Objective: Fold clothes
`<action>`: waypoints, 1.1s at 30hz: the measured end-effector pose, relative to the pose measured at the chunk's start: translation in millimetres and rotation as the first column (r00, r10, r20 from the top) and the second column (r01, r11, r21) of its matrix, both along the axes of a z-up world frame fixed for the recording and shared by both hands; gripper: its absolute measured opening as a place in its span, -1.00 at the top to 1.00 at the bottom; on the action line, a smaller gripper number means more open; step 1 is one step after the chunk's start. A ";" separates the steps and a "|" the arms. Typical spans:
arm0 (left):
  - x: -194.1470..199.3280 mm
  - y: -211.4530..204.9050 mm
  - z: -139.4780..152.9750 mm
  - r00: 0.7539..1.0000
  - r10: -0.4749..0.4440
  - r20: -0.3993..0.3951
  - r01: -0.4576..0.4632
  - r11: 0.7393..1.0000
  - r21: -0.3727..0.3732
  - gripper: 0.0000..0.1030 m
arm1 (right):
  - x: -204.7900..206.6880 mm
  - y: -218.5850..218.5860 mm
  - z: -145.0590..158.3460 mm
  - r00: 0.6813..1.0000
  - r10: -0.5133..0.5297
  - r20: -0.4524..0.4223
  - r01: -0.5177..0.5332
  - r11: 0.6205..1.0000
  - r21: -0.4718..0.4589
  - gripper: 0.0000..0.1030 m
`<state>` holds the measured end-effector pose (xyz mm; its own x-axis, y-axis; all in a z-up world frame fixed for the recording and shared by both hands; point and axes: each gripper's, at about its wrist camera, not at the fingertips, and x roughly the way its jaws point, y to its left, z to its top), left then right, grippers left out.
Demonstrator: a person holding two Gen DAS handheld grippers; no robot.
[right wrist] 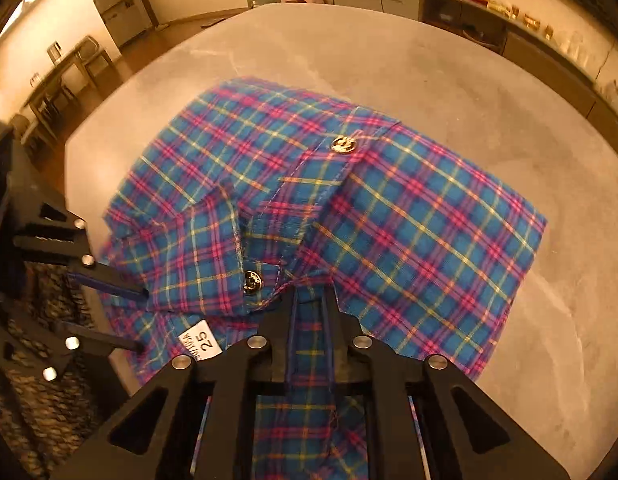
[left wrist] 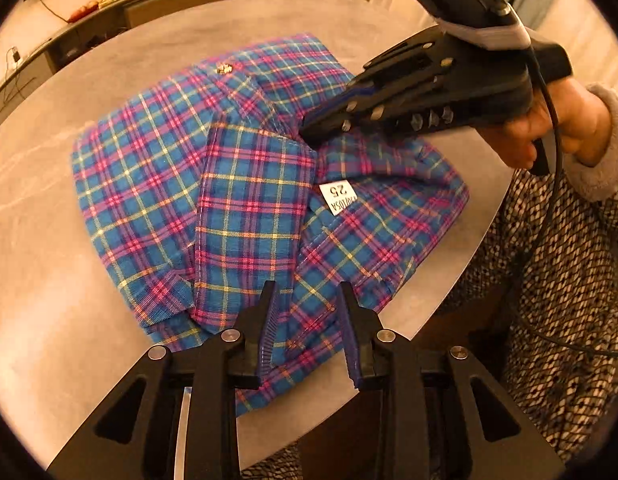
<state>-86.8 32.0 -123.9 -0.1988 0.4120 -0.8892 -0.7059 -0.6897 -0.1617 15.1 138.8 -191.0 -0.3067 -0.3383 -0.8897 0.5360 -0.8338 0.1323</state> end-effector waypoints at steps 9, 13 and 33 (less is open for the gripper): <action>-7.4 1.4 -13.1 0.996 -0.094 -0.001 0.094 0.995 -0.041 0.79 | -17.6 47.8 -17.3 0.997 -0.074 -0.027 0.076 0.994 0.083 0.71; -69.2 -37.7 -3.1 0.979 0.166 -0.115 -0.175 0.982 -0.073 0.74 | 29.0 36.2 -16.5 0.994 -0.049 0.102 0.039 0.994 0.103 0.69; -122.4 -71.6 -23.9 0.900 0.428 0.084 -0.434 0.896 0.090 0.91 | -72.3 44.8 -4.3 0.994 -0.104 -0.025 0.106 0.991 0.076 0.65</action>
